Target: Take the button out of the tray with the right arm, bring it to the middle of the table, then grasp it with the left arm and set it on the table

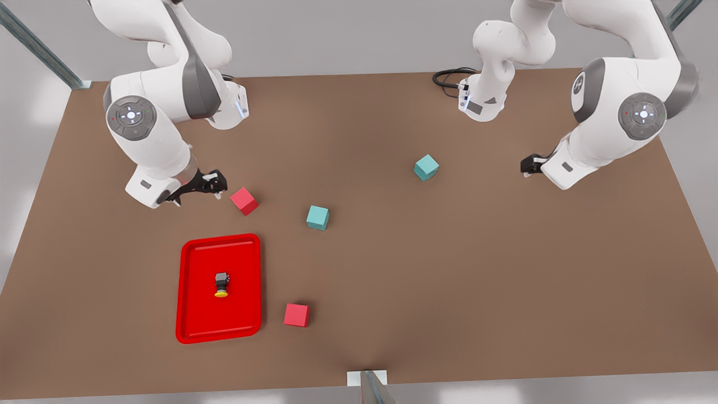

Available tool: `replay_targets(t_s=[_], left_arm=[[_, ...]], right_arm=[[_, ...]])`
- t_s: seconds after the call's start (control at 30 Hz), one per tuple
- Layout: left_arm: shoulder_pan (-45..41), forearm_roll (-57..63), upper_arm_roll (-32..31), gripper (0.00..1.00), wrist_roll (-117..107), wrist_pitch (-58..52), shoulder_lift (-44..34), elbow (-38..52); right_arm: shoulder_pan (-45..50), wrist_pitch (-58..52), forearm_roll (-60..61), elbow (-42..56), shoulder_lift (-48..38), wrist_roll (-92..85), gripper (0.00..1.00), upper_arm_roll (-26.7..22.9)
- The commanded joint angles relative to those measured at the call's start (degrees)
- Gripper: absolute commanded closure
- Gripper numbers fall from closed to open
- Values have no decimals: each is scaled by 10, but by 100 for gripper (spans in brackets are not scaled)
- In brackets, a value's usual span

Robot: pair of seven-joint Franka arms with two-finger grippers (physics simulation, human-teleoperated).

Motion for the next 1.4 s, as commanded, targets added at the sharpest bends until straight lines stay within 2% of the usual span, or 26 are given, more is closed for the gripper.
replay_targets(t_s=[0.0,0.07,0.1,0.23,0.3,0.33,0.4,0.5,0.53,0.7,0.93,1.37], left_arm=[[-2,12,1,0,-5,57,0,-1],[-2,12,1,0,-5,57,1,-1],[-2,12,1,0,-5,59,3,-1],[-2,12,1,0,-5,58,4,-1],[-2,12,1,0,-4,58,4,-1],[-2,12,1,0,-4,58,4,-1],[-2,12,1,0,-4,58,7,-1],[-2,12,1,0,-4,58,9,-1],[-2,12,1,0,-4,58,9,-1],[-2,12,1,0,-4,57,12,-1],[-2,12,1,0,-4,58,15,-1],[-3,13,1,0,-4,58,27,-1]], right_arm=[[1,3,0,5,2,50,0,1],[2,-9,0,1,6,57,0,1],[0,-48,6,1,20,60,0,1],[-5,-31,5,32,132,54,0,1],[-21,40,-1,43,213,53,0,0],[-26,142,-23,43,242,46,0,0],[-56,231,-48,34,293,46,0,0],[-89,365,-53,-41,314,51,0,-1],[-103,466,-53,-96,315,53,0,-1],[-106,544,-53,-122,322,90,0,-1],[-105,566,-115,-104,352,84,0,-10],[-108,541,-116,-134,350,90,0,-11]])
